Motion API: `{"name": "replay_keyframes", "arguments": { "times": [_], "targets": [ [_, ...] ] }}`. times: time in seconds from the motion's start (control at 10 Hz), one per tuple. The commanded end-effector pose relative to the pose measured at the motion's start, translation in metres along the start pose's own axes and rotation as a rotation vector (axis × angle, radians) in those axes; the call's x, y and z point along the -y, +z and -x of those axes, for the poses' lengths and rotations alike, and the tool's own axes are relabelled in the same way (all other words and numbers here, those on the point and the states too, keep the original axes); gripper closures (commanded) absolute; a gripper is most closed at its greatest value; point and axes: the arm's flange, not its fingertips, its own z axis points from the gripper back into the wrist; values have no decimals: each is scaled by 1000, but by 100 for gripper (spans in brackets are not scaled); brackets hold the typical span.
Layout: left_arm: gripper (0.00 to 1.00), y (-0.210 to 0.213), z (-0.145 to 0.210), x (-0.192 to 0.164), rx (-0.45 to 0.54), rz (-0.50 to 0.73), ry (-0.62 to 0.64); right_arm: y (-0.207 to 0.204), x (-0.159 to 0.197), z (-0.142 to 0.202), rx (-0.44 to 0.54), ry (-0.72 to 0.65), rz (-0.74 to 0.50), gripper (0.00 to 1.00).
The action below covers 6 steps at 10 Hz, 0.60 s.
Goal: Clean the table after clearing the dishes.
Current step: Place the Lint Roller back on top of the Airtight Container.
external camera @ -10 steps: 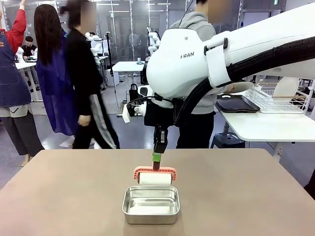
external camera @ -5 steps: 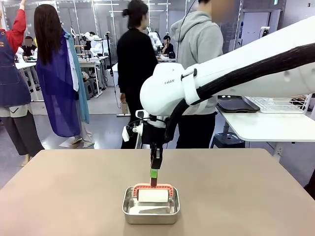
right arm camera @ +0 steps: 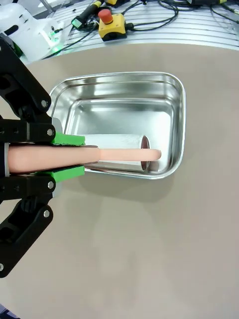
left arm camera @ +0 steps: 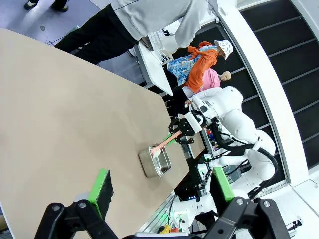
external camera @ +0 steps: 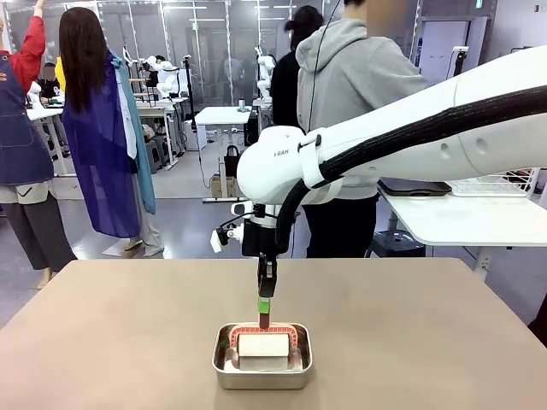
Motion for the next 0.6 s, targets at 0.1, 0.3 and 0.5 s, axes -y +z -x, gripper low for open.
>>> {"name": "replay_keyframes", "arguments": {
  "times": [0.1, 0.3, 0.5],
  "targets": [
    [0, 4, 1, 4, -10, 5, -1, -7, 25, -5, -46, 23, 4, 79],
    [0, 4, 1, 4, -10, 5, -1, -12, 30, -6, -53, 34, -20, 79],
    [0, 4, 1, 4, -10, 5, -1, -6, 25, -7, -69, 47, -6, 38]
  ]
}}
